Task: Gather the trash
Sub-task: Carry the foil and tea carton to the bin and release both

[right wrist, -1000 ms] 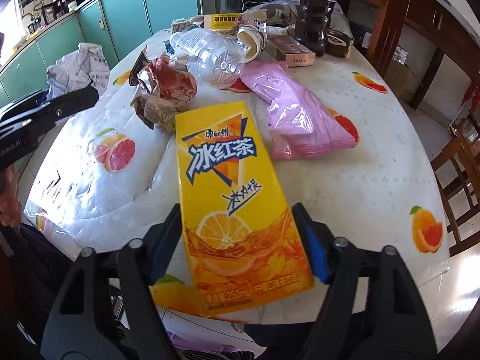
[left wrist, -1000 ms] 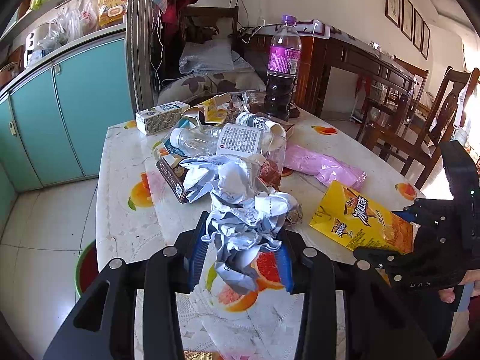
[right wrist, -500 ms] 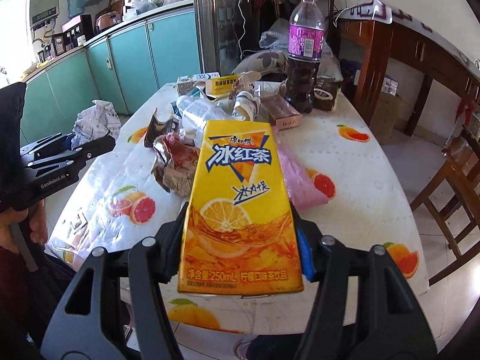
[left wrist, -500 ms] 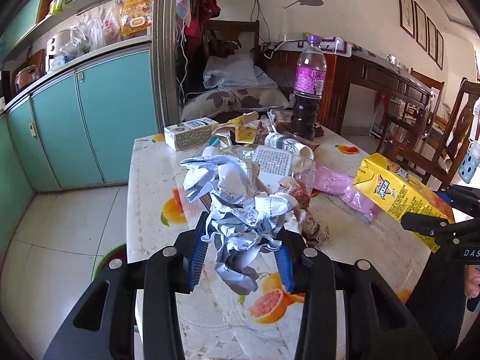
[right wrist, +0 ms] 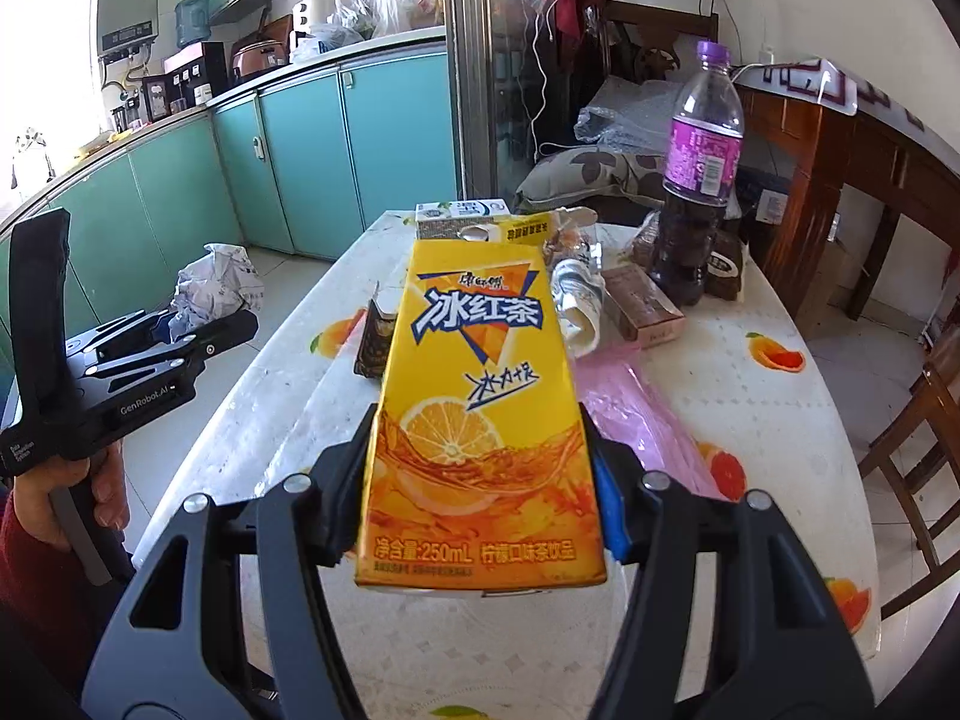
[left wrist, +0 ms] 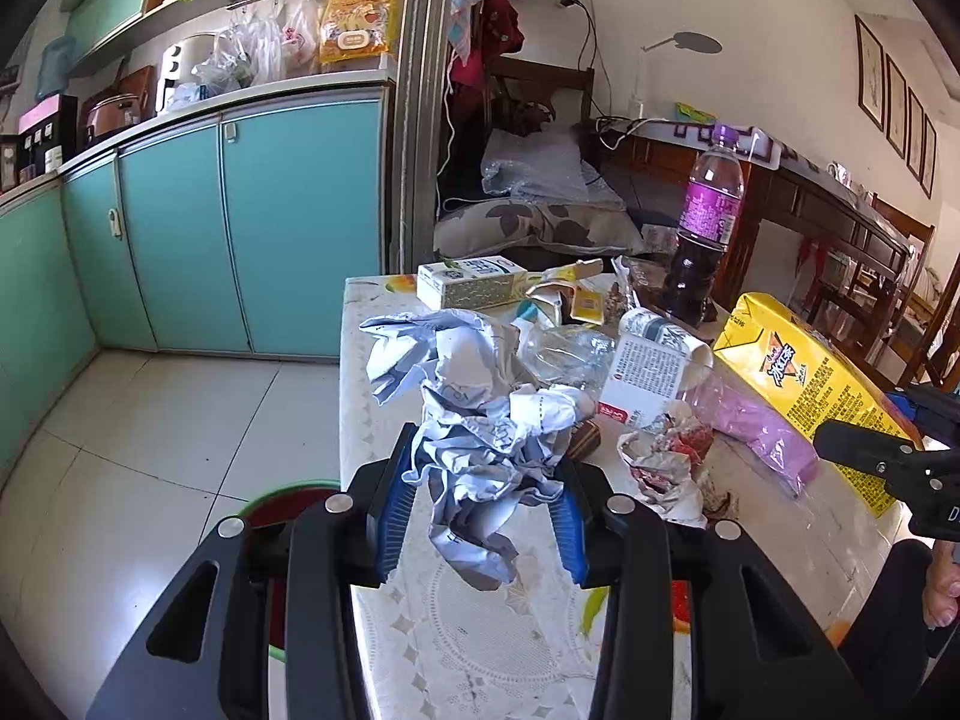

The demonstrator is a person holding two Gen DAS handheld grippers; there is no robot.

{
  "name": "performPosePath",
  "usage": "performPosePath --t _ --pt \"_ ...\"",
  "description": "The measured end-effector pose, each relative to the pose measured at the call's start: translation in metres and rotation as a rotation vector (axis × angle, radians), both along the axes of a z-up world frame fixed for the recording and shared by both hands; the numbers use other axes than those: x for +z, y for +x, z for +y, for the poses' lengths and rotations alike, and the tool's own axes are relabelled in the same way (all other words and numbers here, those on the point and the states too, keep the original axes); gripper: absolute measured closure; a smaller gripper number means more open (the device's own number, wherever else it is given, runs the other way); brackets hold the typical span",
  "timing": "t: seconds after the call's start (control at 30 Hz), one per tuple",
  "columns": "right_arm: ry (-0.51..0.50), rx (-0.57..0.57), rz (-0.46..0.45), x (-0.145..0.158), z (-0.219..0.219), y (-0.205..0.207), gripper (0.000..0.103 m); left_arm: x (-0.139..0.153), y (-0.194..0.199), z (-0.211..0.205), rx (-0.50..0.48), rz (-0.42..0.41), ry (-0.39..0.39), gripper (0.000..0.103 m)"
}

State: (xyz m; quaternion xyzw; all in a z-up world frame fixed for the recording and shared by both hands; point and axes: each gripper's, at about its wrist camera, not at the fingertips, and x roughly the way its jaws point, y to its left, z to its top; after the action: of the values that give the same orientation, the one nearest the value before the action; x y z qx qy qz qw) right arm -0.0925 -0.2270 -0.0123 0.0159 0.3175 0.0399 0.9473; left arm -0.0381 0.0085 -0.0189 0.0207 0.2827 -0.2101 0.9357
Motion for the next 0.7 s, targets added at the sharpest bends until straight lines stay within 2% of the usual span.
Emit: performPosePath --t 0.3,0.47,0.6,0.7 --pt "0.010 0.111 -0.056 0.020 0.049 0.040 0.044 -0.006 0.033 0.061 0.175 0.036 -0.072 0.065" --pt "0.046 0.209 -0.034 0.021 0.085 0.076 0.044 -0.023 0.054 0.096 0.267 0.112 -0.116 0.065" --pt "0.055 0.274 -0.024 0.021 0.117 0.109 0.044 -0.034 0.065 0.111 0.324 0.155 -0.115 0.065" --pt "0.090 0.317 0.018 0.016 0.136 0.138 0.044 -0.039 0.068 0.114 0.332 0.166 -0.085 0.065"
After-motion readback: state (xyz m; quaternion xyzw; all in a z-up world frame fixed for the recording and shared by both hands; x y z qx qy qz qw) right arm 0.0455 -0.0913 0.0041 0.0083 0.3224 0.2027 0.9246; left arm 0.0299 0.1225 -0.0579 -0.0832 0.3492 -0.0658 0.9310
